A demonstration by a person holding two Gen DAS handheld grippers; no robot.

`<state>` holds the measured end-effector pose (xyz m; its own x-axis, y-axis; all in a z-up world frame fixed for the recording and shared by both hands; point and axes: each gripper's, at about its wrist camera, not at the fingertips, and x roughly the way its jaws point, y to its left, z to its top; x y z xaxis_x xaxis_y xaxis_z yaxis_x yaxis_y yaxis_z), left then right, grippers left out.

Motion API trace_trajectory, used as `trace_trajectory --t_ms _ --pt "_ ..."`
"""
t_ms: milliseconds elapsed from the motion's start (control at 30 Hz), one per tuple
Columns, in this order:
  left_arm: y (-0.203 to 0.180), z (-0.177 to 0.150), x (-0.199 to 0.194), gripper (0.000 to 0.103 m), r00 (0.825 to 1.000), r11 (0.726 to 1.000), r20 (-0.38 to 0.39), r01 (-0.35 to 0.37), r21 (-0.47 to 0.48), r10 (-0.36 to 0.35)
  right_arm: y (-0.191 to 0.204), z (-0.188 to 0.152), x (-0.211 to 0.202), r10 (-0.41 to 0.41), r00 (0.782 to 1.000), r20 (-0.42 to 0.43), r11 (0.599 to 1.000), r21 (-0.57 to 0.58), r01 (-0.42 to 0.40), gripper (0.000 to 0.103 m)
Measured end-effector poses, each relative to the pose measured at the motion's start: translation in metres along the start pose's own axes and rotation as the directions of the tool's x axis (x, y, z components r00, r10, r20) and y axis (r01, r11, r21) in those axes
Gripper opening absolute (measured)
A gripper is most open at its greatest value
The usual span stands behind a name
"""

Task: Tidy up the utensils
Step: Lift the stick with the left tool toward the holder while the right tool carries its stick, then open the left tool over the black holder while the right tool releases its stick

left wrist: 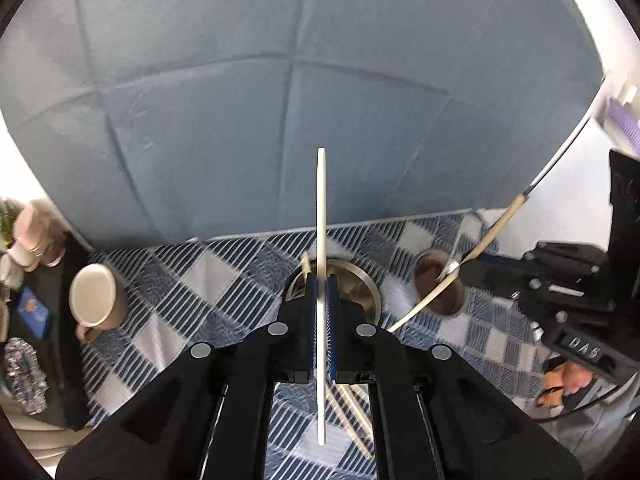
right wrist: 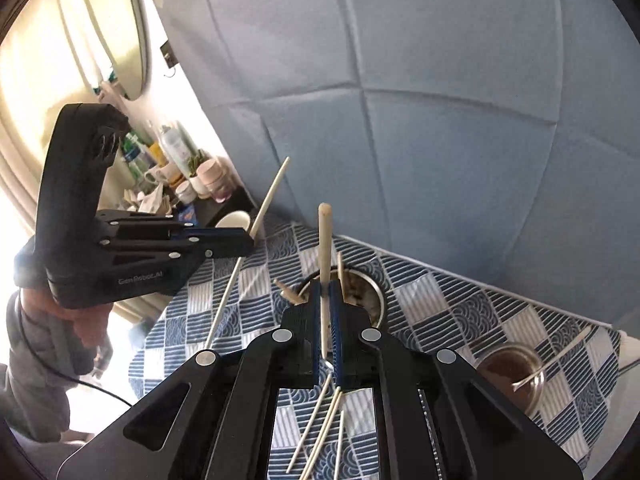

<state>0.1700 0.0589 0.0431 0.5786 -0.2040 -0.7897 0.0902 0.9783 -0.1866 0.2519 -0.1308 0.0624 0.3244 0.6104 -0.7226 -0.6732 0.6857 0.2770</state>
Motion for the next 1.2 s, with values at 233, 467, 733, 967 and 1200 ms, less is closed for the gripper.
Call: trace_trajectory --t_ms 233,467,733,967,1200 --pt "0.001 0.023 0.022 0.005 0.999 1.0 0.049 0.02 0.002 -0.02 -0.012 0.015 0.005 -0.022 1.0 0.005 0.999 0.024 0.022 0.005" --pt "0.009 0.027 0.053 0.005 0.992 0.998 0.117 0.057 -0.005 -0.056 -0.02 0.018 0.028 -0.041 0.998 -0.046 0.998 0.045 0.044 0.005" --pt "0.02 0.007 0.075 0.005 0.962 0.993 0.25 0.116 -0.016 -0.108 -0.025 0.005 0.066 -0.045 0.99 -0.134 0.997 0.06 0.053 0.005" --pt "0.022 -0.014 0.094 0.005 0.972 0.997 0.219 0.079 0.024 -0.082 -0.023 -0.002 0.087 -0.032 0.986 -0.163 0.996 0.078 0.045 0.008" --pt "0.033 -0.015 0.075 0.021 0.965 0.996 0.252 0.079 -0.029 -0.069 -0.025 -0.001 0.076 -0.056 0.991 -0.122 0.993 0.094 0.067 0.009"
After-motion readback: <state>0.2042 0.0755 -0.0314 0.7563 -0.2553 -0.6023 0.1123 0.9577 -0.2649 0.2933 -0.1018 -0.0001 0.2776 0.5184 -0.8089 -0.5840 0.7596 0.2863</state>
